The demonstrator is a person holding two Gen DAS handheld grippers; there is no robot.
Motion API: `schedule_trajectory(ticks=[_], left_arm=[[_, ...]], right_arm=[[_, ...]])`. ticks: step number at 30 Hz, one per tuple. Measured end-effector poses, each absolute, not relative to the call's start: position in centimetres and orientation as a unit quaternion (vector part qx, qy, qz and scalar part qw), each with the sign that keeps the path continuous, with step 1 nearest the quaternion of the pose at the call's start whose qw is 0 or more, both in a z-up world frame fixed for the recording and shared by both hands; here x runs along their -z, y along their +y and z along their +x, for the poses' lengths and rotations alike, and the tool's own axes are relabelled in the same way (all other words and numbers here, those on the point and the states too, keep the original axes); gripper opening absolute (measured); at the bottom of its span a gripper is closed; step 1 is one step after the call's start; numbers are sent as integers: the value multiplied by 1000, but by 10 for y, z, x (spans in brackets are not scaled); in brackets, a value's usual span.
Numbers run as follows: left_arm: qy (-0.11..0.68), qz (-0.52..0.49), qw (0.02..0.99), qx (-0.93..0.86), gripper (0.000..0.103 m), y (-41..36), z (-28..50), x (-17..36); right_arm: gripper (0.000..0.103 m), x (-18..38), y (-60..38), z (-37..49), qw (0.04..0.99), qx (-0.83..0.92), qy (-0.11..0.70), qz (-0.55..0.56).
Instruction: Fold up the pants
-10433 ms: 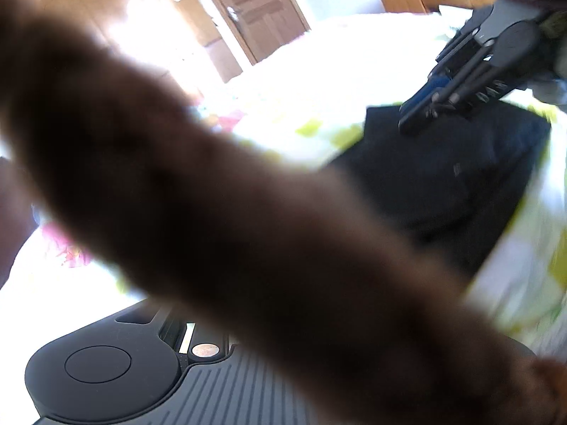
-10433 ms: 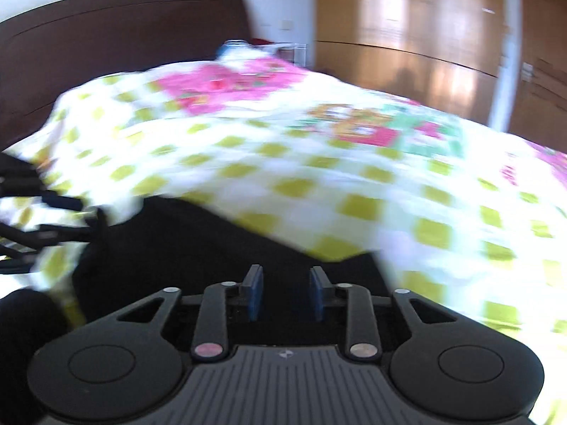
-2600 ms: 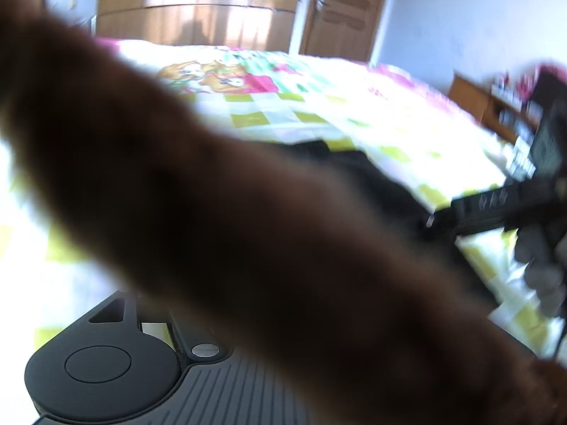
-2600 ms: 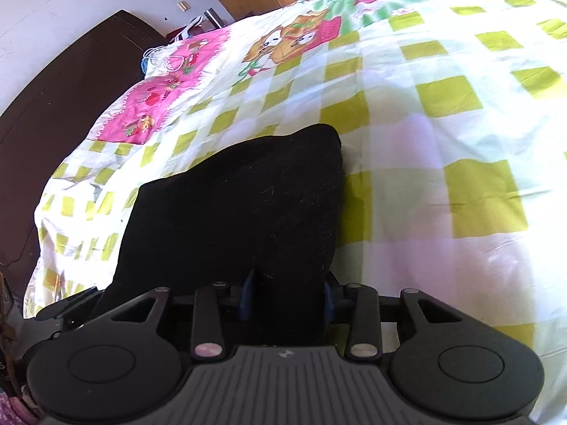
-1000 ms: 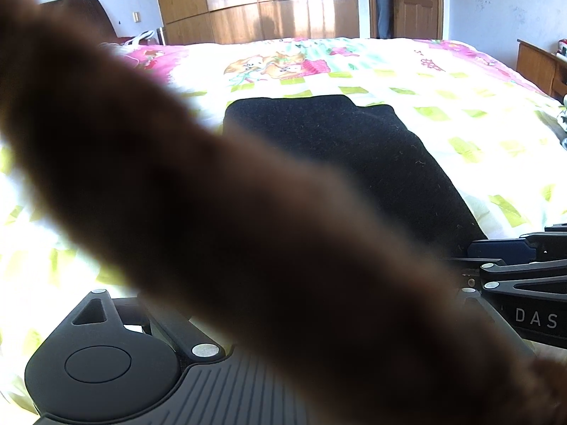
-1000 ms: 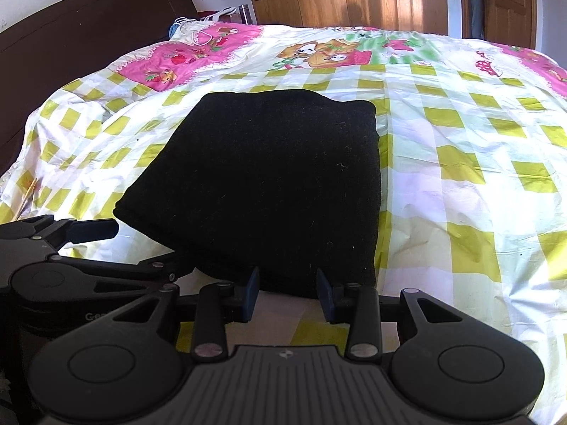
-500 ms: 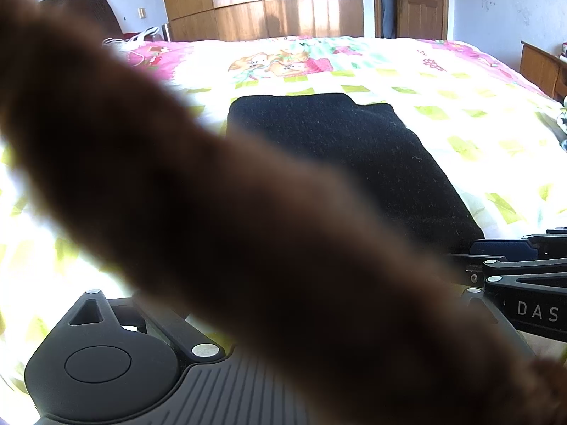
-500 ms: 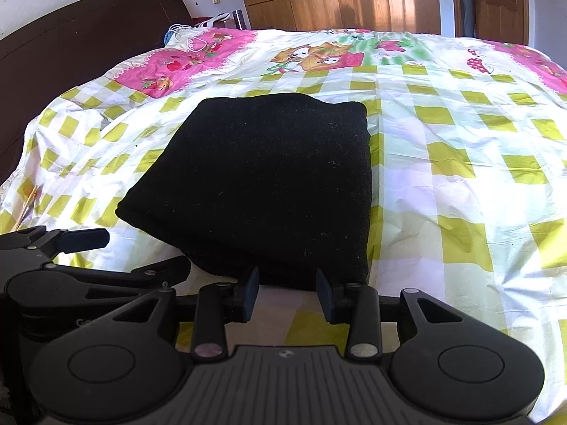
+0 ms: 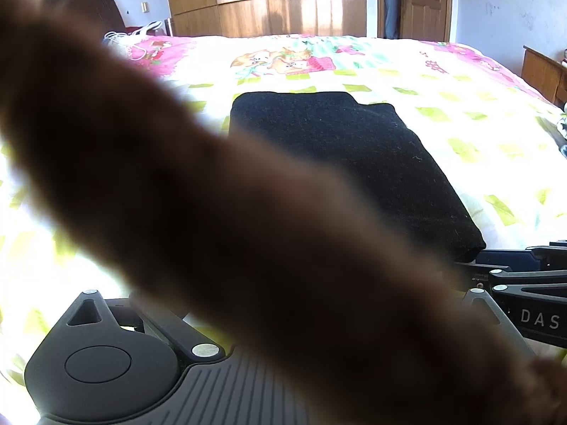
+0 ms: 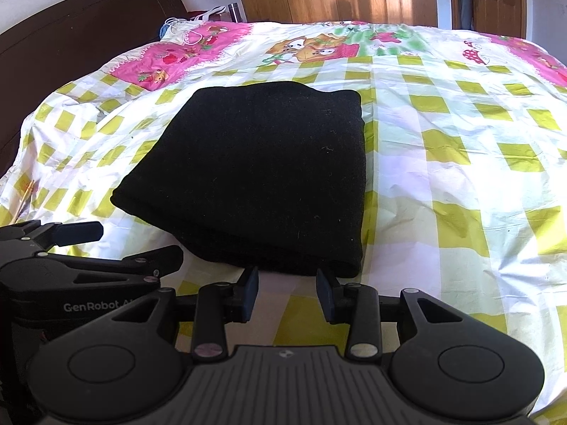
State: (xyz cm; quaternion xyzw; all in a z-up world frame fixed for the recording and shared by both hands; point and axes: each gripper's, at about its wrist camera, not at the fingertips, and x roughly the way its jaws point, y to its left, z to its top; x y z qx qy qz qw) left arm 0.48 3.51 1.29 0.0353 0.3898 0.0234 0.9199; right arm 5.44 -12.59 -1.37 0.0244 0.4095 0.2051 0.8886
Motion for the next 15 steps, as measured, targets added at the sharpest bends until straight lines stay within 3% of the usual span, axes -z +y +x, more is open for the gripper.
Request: schedule_trajectory(ticks=[15], left_arm=[[403, 39, 914, -24, 98, 30, 0, -12]], right_arm=[[51, 16, -129, 52, 883, -202, 421, 35]])
